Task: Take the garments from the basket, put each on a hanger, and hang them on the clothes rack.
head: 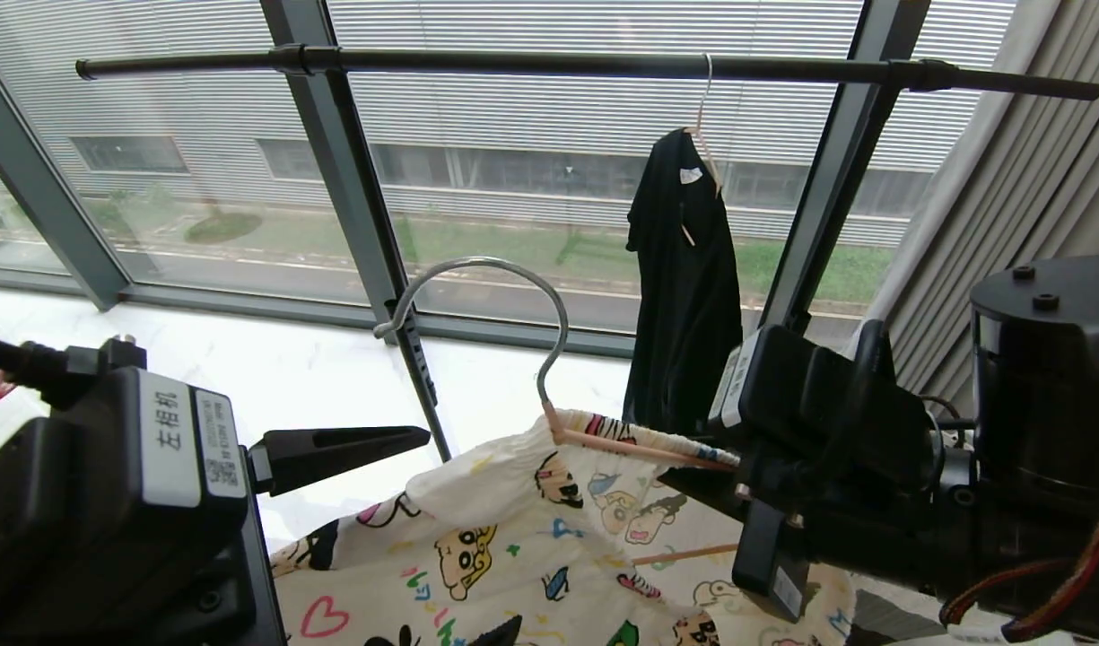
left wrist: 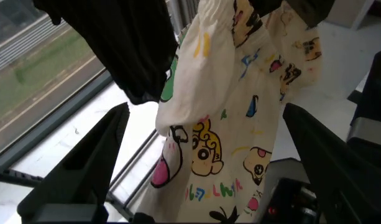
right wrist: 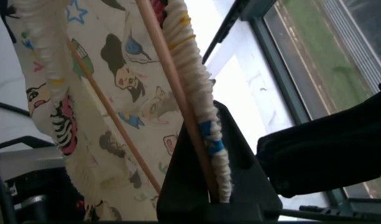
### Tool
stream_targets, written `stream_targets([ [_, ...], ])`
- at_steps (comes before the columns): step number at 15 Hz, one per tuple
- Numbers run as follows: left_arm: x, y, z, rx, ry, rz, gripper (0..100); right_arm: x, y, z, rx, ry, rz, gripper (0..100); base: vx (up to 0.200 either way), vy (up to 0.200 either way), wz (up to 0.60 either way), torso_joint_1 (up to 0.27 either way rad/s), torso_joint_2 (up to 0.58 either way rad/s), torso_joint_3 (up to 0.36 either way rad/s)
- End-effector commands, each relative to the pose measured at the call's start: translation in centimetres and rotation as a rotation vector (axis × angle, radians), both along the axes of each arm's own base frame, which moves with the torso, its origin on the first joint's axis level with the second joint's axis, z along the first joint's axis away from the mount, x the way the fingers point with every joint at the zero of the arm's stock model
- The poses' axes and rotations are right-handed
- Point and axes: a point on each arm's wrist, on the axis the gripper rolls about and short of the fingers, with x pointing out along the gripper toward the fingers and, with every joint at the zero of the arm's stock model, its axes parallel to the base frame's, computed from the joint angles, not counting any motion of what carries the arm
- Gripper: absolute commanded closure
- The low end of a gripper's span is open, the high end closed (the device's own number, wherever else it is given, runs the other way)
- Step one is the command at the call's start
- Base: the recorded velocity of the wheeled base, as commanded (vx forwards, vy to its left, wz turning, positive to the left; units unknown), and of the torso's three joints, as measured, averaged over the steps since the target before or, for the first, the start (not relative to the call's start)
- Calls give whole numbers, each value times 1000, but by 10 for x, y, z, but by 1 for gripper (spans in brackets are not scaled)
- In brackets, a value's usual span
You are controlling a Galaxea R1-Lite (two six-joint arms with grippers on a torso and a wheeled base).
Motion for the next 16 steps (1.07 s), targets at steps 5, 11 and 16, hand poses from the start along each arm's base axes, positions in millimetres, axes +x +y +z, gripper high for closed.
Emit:
stream_targets([
  [5, 8, 7, 2, -10, -4, 69, 0, 21, -2, 4, 68, -56, -106, 100, 0, 0, 0, 0, 0, 0],
  [11, 28, -17, 41, -248, 103, 196, 0, 40, 28, 2, 193, -26, -259, 100, 0, 0, 0, 0, 0, 0],
  [16, 48, -63, 52, -282, 135, 265, 0, 59, 54, 9, 276, -2, -372, 100, 0, 0, 0, 0, 0, 0],
])
